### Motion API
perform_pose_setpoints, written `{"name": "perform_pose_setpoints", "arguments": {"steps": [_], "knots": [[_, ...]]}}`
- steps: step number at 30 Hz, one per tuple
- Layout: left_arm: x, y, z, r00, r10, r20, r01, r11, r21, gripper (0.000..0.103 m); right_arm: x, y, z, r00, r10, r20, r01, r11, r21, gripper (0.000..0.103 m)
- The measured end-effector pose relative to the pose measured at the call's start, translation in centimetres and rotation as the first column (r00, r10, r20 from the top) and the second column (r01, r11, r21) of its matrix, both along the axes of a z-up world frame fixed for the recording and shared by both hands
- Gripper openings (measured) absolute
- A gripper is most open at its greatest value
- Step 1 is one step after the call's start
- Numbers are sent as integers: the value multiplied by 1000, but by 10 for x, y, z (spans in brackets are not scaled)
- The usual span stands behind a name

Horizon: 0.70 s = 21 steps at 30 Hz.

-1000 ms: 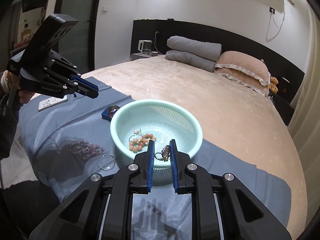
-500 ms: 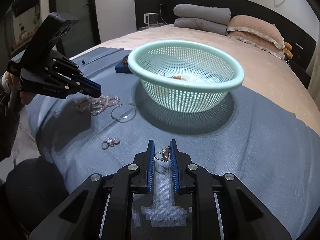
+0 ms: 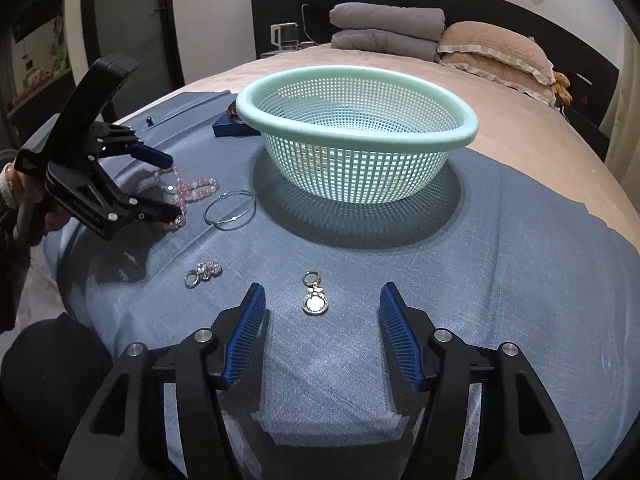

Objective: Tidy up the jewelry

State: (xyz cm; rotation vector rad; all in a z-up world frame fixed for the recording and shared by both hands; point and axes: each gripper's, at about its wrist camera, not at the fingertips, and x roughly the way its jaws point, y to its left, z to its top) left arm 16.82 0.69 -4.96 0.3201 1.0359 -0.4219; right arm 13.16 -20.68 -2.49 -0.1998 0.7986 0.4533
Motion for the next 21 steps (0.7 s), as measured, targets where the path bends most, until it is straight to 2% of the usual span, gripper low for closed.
{"name": "perform_pose_setpoints", "arguments": {"steps": [2,4,5,6,7,8,11,14,21], "knots": [[-1,4,-2,1000,11,-2,-11,999,-35,97,4,9,-9,999,14,-32,-15,999,-34,51],[-5,3,-2,1000,-11,6,11,999,-37,89,0,15,-12,999,47,-23,-48,999,-26,31],[-12,3,-1,999,-38,8,39,998,-41,75,0,15,-12,998,51,-29,-52,999,-13,13],[-17,-1,2,998,-67,10,67,997,-46,52,-1,14,-13,998,54,-30,-54,998,-10,13],[-22,-5,4,996,-90,7,90,995,-44,36,-2,13,-13,997,61,-37,-61,998,0,13],[-25,-10,6,994,-110,-10,109,993,-49,11,-2,12,-12,997,66,-45,-65,998,15,13],[-26,-16,9,995,-94,-28,93,995,-32,11,-5,9,-9,995,80,-58,-77,995,67,13],[-23,-12,16,990,-95,-104,81,988,-131,11,-11,4,-6,995,82,-56,-76,992,99,13],[-39,-11,42,986,-146,-87,133,982,-133,11,-23,-5,30,997,74,26,-76,992,97,13]]}}
